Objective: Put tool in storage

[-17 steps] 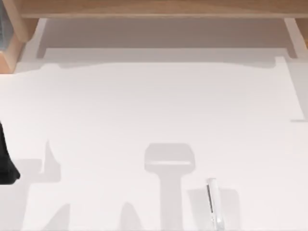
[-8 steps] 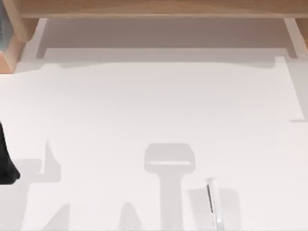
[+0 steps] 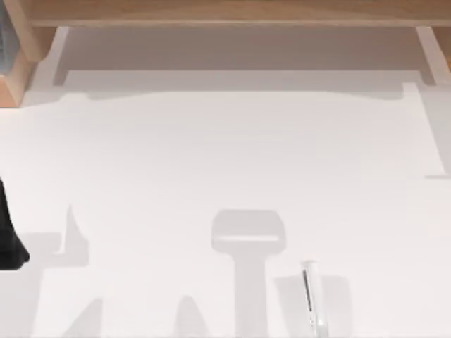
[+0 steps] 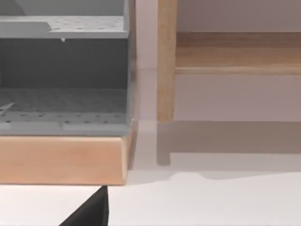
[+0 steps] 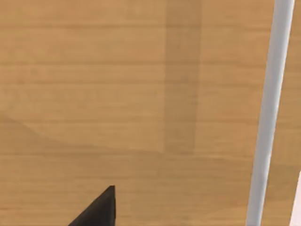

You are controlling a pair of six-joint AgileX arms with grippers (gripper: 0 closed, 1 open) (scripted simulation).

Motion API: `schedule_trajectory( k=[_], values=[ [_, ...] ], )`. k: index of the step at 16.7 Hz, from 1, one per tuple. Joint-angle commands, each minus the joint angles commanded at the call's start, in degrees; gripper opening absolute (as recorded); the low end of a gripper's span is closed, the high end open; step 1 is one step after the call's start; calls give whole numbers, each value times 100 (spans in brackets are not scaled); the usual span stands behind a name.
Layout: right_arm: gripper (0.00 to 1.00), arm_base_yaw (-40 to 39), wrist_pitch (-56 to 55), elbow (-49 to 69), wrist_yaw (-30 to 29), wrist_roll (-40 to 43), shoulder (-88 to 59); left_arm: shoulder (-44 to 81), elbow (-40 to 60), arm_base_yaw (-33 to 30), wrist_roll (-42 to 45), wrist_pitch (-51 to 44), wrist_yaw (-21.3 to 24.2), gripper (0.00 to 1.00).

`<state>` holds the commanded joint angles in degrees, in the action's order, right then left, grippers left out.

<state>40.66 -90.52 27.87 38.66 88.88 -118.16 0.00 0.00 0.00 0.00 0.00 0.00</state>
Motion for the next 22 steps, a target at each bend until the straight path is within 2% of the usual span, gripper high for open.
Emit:
schedule_trajectory(
  k=[6,13,17,22],
  values=[
    [100,277,-253,-352,279,-3,105,0,0,0,0,0,0,100],
    [100,73,37,-443,295,-263,352,0,0,0,0,0,0,100],
    [100,-635,1097,-639,298,-1263,1173,0,0,0,0,0,0,100],
    [100,-2130,3260,-303,-58,-3307,2257,0,0,0,0,0,0,100]
  ],
)
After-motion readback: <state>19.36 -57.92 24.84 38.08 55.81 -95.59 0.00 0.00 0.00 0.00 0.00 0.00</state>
